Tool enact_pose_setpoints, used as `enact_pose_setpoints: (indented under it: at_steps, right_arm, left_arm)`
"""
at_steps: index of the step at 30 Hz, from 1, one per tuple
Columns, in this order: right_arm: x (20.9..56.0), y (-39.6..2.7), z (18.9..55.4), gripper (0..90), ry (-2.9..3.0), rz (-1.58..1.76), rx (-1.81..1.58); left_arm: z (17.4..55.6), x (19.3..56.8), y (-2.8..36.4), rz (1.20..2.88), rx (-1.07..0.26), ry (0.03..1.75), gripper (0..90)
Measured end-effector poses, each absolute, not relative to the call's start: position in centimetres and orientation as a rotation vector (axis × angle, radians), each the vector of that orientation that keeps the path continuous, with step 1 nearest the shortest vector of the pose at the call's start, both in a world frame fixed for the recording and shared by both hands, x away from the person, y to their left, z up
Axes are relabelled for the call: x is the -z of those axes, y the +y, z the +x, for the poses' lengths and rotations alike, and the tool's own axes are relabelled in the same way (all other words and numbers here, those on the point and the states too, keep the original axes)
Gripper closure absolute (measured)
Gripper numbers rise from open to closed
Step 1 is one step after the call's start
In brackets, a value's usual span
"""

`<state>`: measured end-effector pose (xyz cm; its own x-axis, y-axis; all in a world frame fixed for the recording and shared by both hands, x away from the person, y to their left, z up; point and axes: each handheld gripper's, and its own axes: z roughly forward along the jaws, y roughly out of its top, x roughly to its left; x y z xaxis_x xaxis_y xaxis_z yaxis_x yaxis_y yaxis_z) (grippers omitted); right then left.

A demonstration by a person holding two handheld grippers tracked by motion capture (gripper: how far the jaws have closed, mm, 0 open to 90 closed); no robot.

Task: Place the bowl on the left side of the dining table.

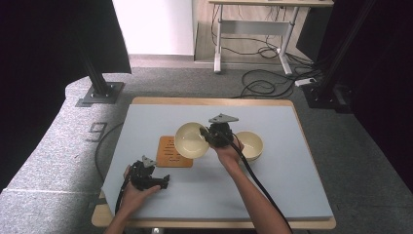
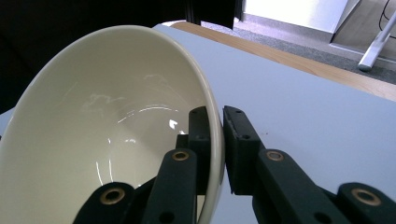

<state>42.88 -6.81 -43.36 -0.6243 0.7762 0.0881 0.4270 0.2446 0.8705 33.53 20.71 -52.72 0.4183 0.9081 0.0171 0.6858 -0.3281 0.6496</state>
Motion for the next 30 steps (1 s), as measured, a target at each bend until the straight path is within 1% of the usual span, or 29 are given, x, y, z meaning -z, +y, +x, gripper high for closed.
enact_pose_setpoints:
  at_steps: [30]
  right_arm:
    - [44.2,-4.9,43.0,82.3,2.198,1.095,-1.330]
  left_arm:
    - [33.5,52.7,20.7,2.117,-0.517,1.344,0.0]
